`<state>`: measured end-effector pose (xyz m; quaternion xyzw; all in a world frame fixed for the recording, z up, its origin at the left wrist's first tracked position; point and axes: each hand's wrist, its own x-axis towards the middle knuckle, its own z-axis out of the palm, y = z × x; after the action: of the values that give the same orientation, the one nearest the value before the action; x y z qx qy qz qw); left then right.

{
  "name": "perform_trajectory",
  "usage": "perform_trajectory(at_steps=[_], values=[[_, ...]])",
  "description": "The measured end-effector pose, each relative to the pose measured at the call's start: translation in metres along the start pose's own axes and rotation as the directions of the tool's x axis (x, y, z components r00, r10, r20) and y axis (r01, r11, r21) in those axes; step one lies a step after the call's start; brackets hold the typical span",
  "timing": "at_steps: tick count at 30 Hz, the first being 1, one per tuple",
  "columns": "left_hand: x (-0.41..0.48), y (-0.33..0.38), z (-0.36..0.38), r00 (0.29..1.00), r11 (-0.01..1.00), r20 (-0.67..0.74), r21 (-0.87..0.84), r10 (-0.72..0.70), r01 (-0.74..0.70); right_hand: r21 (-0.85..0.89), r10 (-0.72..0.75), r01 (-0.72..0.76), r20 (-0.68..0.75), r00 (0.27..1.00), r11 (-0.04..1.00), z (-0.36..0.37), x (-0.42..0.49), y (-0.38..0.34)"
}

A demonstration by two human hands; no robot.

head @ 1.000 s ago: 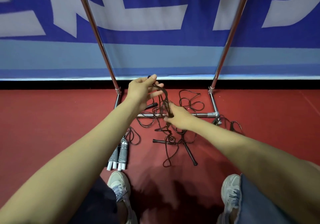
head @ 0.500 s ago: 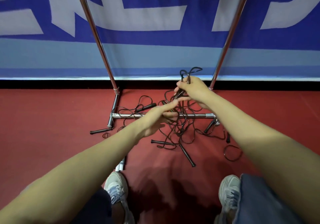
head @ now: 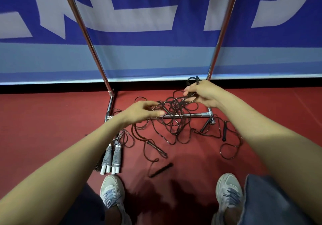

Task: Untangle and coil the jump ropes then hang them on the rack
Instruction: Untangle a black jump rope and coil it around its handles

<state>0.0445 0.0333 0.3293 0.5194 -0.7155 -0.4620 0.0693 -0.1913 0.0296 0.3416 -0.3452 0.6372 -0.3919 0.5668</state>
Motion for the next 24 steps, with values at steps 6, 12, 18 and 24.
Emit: perform_trajectory(at_steps=[6, 12, 18, 24], values=[[0.005, 0.004, -0.004, 0.996, 0.995, -0.039, -0.062, 0.078, -0.080, -0.168, -0.028, 0.013, -0.088, 0.996, 0.986, -0.016, 0.002, 0.000], [0.002, -0.023, -0.035, 0.990, 0.994, -0.089, -0.034, -0.107, 0.104, -0.482, -0.065, -0.059, -0.235, 0.970, 0.874, -0.046, 0.014, 0.013], [0.004, 0.016, -0.018, 0.995, 0.781, -0.076, -0.624, -0.061, 0.000, -0.378, 0.139, -0.178, -0.131, 0.982, 0.908, -0.030, 0.001, 0.018], [0.008, 0.040, -0.002, 0.985, 0.881, -0.173, -0.466, 0.000, -0.082, -0.918, 0.027, -0.011, 0.000, 1.000, 0.396, -0.017, -0.023, 0.006]])
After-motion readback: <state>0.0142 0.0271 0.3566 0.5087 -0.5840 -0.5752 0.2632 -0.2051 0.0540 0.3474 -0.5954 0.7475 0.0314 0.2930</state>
